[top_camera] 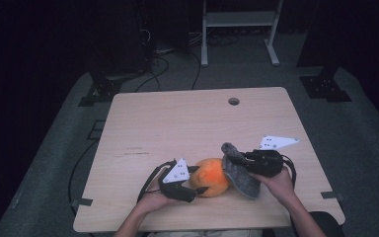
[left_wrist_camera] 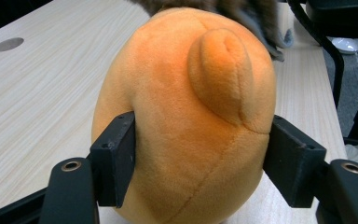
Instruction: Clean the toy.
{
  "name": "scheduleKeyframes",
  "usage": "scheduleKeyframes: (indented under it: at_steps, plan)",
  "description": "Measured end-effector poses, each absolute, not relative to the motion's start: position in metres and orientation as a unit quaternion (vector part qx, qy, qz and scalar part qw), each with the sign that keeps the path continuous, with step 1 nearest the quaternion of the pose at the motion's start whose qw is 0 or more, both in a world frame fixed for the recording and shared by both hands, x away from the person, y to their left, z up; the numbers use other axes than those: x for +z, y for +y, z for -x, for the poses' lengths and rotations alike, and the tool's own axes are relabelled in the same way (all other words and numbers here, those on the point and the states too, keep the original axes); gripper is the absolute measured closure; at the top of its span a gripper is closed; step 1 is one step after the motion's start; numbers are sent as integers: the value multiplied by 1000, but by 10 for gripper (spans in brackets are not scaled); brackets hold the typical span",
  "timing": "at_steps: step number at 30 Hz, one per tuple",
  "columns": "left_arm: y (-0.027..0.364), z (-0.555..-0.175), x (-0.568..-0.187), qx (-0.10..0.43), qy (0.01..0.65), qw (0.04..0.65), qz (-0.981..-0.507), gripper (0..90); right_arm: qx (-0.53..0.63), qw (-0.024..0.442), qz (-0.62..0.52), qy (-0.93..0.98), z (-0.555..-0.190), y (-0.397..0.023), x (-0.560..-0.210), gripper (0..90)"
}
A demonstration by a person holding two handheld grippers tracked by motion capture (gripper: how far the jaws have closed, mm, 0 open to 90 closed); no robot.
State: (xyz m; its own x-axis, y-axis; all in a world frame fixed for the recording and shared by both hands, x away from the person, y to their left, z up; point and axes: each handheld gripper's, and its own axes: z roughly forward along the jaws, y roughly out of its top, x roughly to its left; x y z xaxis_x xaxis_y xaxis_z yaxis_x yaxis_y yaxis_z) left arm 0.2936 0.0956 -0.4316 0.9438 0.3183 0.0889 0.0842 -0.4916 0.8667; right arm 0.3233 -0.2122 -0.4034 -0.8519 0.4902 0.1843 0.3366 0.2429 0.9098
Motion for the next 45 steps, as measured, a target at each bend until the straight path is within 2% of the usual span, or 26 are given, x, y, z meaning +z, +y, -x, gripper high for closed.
scheduleKeyframes:
  at_steps: [3,11,15,21,28,32,34,38,40,43,45]
  plan:
    - [98,-296,-430,119,124,488,-856,308,551,71,-239,797,-319,-202,-401,770]
    - [108,-302,-430,105,145,499,-848,326,547,60,-293,782,-333,-221,-414,770]
    - [103,-300,-429,110,136,495,-851,328,587,51,-256,766,-325,-208,-402,770]
    - [106,-303,-423,112,154,503,-843,346,533,75,-287,793,-333,-209,-413,769]
    - [105,-304,-421,110,159,504,-842,374,577,57,-234,780,-319,-194,-402,763]
    - [104,-306,-421,102,171,502,-842,365,566,59,-252,783,-322,-190,-406,768]
    - [100,-307,-423,95,175,503,-841,328,574,58,-240,781,-317,-186,-401,768]
    - [96,-311,-426,73,185,496,-845,147,572,55,-219,788,-313,-177,-401,767]
    - [96,-311,-427,82,190,495,-844,160,573,54,-227,786,-314,-178,-401,767]
    - [93,-307,-425,106,187,495,-842,284,574,64,-203,791,-307,-172,-397,767]
    - [88,-303,-423,117,179,489,-846,335,581,63,-168,794,-296,-161,-391,766]
